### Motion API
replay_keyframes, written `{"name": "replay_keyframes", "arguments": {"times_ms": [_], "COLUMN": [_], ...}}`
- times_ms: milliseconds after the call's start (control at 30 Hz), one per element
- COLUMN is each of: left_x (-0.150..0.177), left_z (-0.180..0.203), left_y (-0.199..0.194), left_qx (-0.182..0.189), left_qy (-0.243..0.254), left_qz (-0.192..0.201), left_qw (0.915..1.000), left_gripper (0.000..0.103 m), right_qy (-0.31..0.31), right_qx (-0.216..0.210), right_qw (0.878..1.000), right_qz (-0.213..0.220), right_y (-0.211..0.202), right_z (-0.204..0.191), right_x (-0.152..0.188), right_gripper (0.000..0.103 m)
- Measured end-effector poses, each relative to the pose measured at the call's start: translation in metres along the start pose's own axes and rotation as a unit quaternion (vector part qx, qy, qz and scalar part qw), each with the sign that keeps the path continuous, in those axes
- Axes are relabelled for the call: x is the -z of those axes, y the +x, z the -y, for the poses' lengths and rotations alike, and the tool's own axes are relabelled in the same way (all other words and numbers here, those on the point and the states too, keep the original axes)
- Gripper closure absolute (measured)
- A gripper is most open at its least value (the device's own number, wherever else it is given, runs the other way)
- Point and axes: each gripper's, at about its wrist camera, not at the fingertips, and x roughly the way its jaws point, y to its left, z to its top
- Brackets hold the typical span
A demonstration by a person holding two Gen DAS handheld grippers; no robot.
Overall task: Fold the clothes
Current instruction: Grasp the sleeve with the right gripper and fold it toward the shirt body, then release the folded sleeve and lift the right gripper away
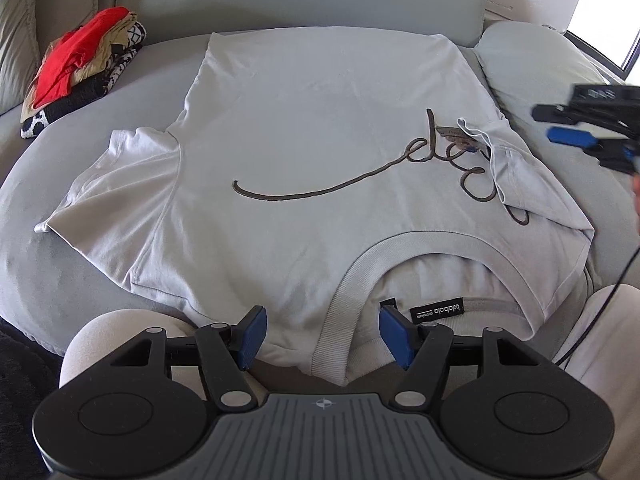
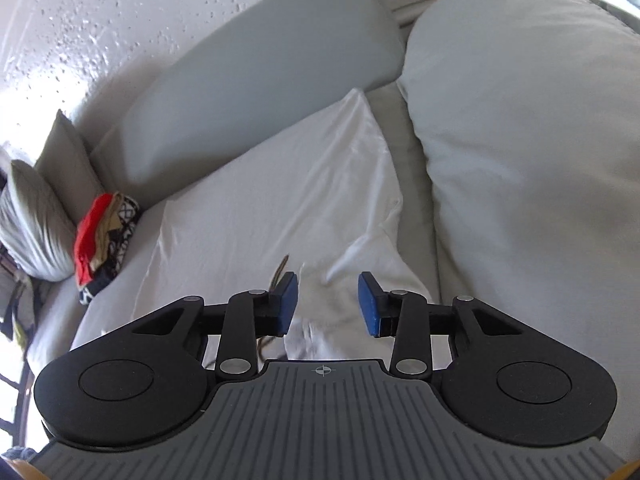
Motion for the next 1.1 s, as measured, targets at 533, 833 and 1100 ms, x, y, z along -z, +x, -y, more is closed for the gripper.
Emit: {"name": "replay_keyframes", "arguments": {"times_ms": [533,833,1100], "left_x": [0.007,0.011,0.012], "left_z": [0.009,0.012,0.015], "left_y": [-0.013,-0.017,-0.017], "left_qx": [-0.005,-0.002,-0.003], "left_qy": [0.015,0.023,0.028], "left_qz": [0.007,0.012,0.010], "left_qw": [0.9998,0.9997,0.9996], "left_gripper": [0.040,0.040,0.040], "right_qy": [-0.150,-0.057,-0.103], "right_qx": [0.031,0.006,-0.007], "right_qw": [0.988,0.998,0.992], "right_qz": [-0.030,-0.014,-0.068], "right_y": [0.021,0.013,0.017], "right_z": [-0.042,-0.023,-0.036], "right_x": [0.069,0.058,0.065], "right_gripper": [0.086,0.102,0.092]}}
